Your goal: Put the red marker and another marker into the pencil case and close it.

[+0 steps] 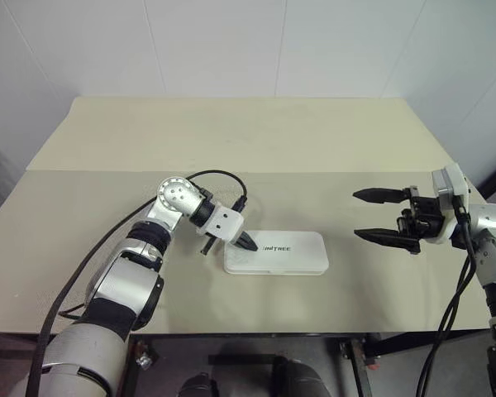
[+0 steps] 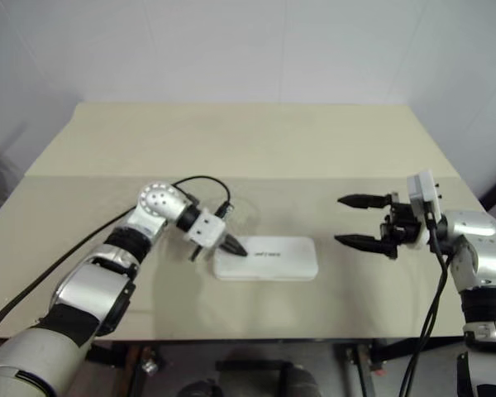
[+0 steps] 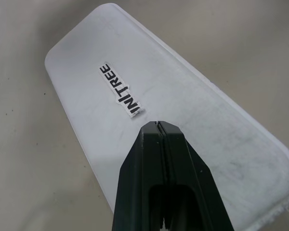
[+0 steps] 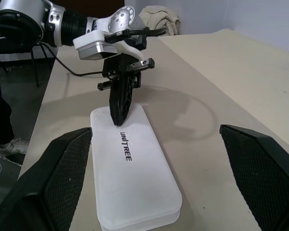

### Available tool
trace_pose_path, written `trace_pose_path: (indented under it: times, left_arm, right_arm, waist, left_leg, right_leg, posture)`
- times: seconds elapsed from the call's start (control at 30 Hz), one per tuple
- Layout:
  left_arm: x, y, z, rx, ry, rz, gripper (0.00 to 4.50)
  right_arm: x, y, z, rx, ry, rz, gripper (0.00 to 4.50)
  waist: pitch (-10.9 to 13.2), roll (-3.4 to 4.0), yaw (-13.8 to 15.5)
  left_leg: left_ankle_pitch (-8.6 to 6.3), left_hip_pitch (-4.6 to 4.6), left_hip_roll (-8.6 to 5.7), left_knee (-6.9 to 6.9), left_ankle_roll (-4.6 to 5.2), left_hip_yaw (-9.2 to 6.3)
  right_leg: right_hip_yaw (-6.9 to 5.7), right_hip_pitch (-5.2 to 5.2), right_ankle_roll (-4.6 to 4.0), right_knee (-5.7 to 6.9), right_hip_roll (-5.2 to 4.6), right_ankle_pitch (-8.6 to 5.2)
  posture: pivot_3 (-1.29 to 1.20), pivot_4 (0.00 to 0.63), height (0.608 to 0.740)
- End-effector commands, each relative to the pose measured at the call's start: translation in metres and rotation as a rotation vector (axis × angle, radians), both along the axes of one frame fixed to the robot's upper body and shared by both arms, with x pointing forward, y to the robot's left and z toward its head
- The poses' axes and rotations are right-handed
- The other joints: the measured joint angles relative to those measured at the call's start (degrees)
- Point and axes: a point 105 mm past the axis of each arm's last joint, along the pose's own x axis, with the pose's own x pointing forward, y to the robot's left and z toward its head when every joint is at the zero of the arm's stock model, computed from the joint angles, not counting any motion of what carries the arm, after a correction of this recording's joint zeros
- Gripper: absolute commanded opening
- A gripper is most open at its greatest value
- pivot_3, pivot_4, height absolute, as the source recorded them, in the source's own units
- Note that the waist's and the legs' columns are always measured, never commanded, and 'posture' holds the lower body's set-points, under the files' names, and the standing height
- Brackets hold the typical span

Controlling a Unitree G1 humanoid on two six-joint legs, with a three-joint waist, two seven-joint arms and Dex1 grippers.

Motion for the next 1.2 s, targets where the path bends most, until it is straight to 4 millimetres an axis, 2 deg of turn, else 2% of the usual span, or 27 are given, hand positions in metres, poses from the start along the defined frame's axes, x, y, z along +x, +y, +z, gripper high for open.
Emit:
trace_pose_path:
  times: [0.03,0.2,0.3,0.5,0.57,0.6,0.63,0.7,1.03,1.2]
  left_arm:
    - [-0.006,0.014,-0.027,0.09,0.094,0.024,0.01]
    - [0.002,0.004,0.005,-0.208,0.14,0.108,0.01]
    - [0.003,0.005,0.027,-0.412,0.193,0.134,0.01]
    - [-0.005,0.029,0.039,-0.556,0.203,0.219,0.01]
    - [-0.015,0.045,0.044,-0.594,0.255,0.261,0.01]
    - [-0.026,0.053,0.044,-0.594,0.282,0.256,0.4]
    - [-0.036,0.059,0.044,-0.59,0.295,0.247,0.59]
    - [-0.046,0.066,0.044,-0.578,0.322,0.261,1.23]
    - [-0.066,0.102,0.055,-0.593,0.311,0.394,4.48]
    - [-0.078,0.122,0.057,-0.595,0.287,0.475,4.48]
  right_arm:
    - [-0.01,0.008,0.007,-0.014,-0.044,0.111,4.5]
    - [-0.009,0.013,0.006,-0.002,-0.047,0.122,4.5]
    - [-0.005,0.015,0.006,0.015,-0.059,0.114,4.5]
    - [-0.001,0.017,0.005,0.032,-0.055,0.095,4.5]
    - [0.002,0.019,0.007,0.039,-0.06,0.09,4.5]
    - [0.003,0.019,0.007,0.041,-0.061,0.088,4.5]
    - [0.004,0.019,0.008,0.041,-0.061,0.087,4.5]
    - [0.006,0.019,0.008,0.04,-0.059,0.087,4.5]
    - [0.011,0.014,0.01,0.023,-0.038,0.081,4.5]
    - [0.019,0.009,0.014,0.03,-0.069,0.044,4.5]
  waist:
    - [0.0,0.0,0.0]
    - [0.0,0.0,0.0]
    - [0.0,-0.02,-0.1]
    - [0.0,-0.01,-0.2]
    - [0.0,-0.01,-0.3]
    - [0.0,-0.01,-0.4]
    - [0.0,0.0,-0.5]
    - [0.0,0.0,-0.3]
    - [0.0,0.02,1.0]
    - [0.0,0.04,0.7]
  left_leg:
    - [-0.01,0.0,0.0,0.01,0.01,0.0]
    - [-0.01,-0.01,0.0,0.04,0.04,-0.02]
    - [0.01,-0.08,0.0,0.05,0.03,-0.04]
    - [0.04,-0.14,0.01,0.04,-0.06,-0.01]
    - [0.04,-0.13,0.01,0.04,-0.06,-0.01]
    - [0.04,-0.12,0.02,0.03,-0.06,0.0]
    - [0.04,-0.12,0.04,0.02,-0.07,0.0]
    - [0.04,-0.09,0.06,0.01,-0.07,0.02]
    - [0.04,-0.08,0.04,0.0,-0.07,-0.01]
    - [0.01,-0.07,0.06,-0.03,-0.09,0.06]
  right_leg:
    - [0.0,0.0,0.0,0.0,0.0,0.0]
    - [0.0,-0.01,-0.02,0.03,0.0,0.01]
    - [-0.02,-0.04,-0.03,0.1,0.0,0.03]
    - [-0.02,-0.07,-0.01,0.02,0.01,0.03]
    - [-0.01,-0.07,-0.01,0.02,0.01,0.03]
    - [0.01,-0.07,-0.01,0.05,0.02,0.03]
    - [0.02,-0.08,-0.01,0.06,0.03,0.03]
    - [0.04,-0.09,-0.01,0.08,0.05,0.03]
    - [0.02,-0.08,-0.07,0.07,0.04,0.04]
    - [0.05,-0.09,-0.07,0.02,0.04,0.04]
  posture:
    - [0.0,0.15,0.74]
    - [0.0,0.15,0.74]
    - [0.0,0.15,0.74]
    - [0.0,0.15,0.74]
    - [0.0,0.15,0.74]
    - [0.0,0.15,0.74]
    - [0.0,0.15,0.74]
    - [0.0,0.15,0.74]
    - [0.0,0.15,0.74]
    - [0.0,0.15,0.74]
